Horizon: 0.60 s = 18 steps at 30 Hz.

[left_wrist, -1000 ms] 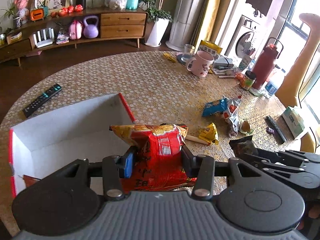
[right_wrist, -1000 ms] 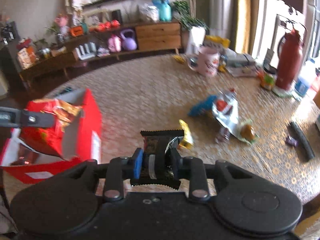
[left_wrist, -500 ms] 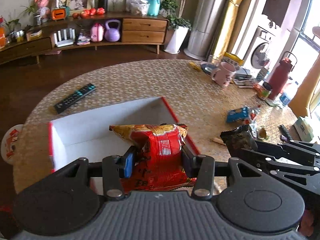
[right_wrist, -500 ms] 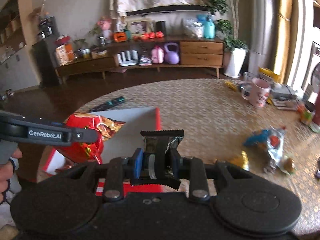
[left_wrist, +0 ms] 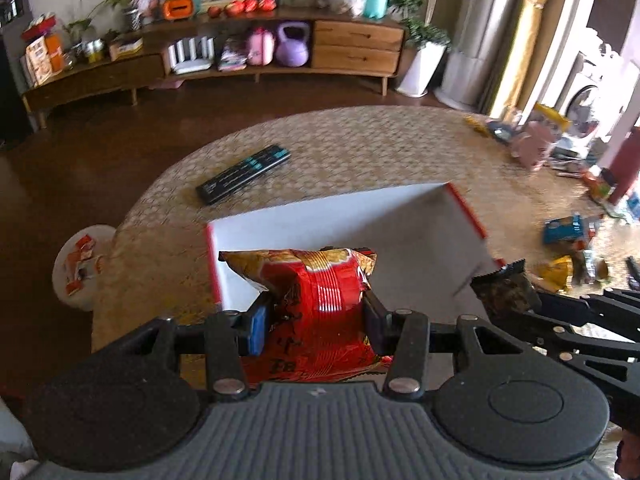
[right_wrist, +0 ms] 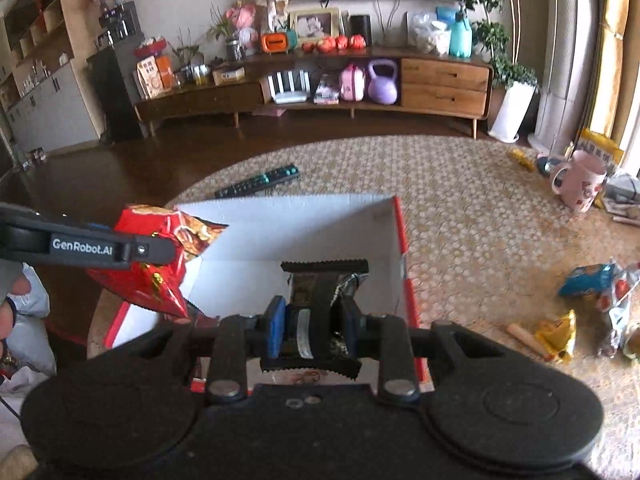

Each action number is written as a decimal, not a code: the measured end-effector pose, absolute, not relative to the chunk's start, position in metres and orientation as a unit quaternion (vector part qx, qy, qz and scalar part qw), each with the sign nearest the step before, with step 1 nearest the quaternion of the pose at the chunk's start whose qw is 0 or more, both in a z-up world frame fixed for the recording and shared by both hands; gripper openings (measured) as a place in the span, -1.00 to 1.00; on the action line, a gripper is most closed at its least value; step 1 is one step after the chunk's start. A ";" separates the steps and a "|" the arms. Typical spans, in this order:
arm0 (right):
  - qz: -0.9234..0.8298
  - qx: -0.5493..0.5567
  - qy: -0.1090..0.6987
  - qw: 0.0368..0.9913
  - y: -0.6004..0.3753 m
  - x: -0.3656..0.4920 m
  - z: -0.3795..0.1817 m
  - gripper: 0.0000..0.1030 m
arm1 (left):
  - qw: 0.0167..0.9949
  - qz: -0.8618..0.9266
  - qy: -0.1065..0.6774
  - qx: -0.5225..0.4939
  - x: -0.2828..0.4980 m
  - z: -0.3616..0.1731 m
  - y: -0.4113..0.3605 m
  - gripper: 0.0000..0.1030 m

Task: Organize snacks
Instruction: 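Carry the red chip bag and black bar over the red box, then open both tools to drop the chip bag and black bar into the box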

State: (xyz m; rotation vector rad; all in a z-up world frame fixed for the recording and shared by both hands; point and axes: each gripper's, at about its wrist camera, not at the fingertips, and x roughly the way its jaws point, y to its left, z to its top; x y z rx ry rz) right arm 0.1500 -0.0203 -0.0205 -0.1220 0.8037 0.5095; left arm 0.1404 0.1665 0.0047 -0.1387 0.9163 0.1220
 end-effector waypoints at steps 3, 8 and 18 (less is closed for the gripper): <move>0.240 -0.060 0.400 0.882 -0.011 0.155 -0.033 -0.46 | 0.887 0.069 0.452 -0.069 0.146 -0.009 0.176 -0.10; 0.228 -0.057 0.420 0.877 -0.002 0.164 -0.052 -0.46 | 0.878 0.075 0.468 -0.070 0.156 -0.031 0.181 -0.10; 0.222 -0.062 0.437 0.869 0.004 0.170 -0.068 -0.41 | 0.874 0.067 0.478 -0.051 0.172 -0.047 0.168 -0.08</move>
